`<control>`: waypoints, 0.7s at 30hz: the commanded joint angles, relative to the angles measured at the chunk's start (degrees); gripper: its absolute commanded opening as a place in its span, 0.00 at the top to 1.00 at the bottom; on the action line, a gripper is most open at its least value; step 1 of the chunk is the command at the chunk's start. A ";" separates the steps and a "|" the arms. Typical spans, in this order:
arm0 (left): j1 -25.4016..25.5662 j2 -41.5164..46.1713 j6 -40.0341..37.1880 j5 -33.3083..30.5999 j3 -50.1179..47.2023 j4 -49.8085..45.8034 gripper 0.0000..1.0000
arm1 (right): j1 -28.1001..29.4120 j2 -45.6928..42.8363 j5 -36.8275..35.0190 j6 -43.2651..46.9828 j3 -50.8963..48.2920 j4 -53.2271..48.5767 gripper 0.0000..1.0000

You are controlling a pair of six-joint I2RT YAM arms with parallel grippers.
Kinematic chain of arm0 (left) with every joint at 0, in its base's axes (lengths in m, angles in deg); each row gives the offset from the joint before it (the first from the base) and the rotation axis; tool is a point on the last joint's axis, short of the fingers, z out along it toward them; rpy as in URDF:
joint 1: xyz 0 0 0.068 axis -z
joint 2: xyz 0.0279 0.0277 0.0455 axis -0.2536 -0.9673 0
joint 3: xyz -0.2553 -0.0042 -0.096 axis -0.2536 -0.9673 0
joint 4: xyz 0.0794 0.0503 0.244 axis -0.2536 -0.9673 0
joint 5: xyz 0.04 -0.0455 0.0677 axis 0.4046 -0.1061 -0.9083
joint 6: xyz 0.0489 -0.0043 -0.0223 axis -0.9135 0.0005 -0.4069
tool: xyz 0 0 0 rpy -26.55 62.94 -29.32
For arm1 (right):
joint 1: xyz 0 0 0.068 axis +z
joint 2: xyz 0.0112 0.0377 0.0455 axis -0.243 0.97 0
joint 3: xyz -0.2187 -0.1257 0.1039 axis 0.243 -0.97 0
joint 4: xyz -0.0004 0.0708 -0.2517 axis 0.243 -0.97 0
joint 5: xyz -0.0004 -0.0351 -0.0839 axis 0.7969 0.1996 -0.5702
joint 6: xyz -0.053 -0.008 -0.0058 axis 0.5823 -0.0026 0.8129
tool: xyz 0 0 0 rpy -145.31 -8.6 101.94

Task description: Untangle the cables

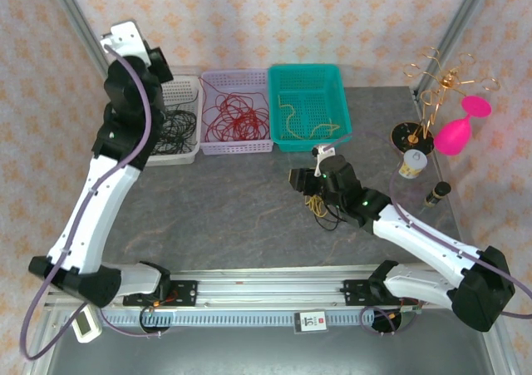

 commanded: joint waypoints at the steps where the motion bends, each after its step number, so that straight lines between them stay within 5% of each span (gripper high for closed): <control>1: -3.56 -4.31 -1.89 1.81 5.42 -1.88 1.00 | -0.43 -1.14 -0.04 0.83 -1.13 1.07 0.53; 11: -5.82 -13.44 0.81 -8.39 3.38 1.22 1.00 | -0.45 -1.29 0.45 0.78 -1.37 0.28 0.53; 21: -6.66 -15.80 8.02 -8.08 -1.73 0.92 1.00 | -0.44 -2.02 0.44 0.39 -2.08 -0.17 0.54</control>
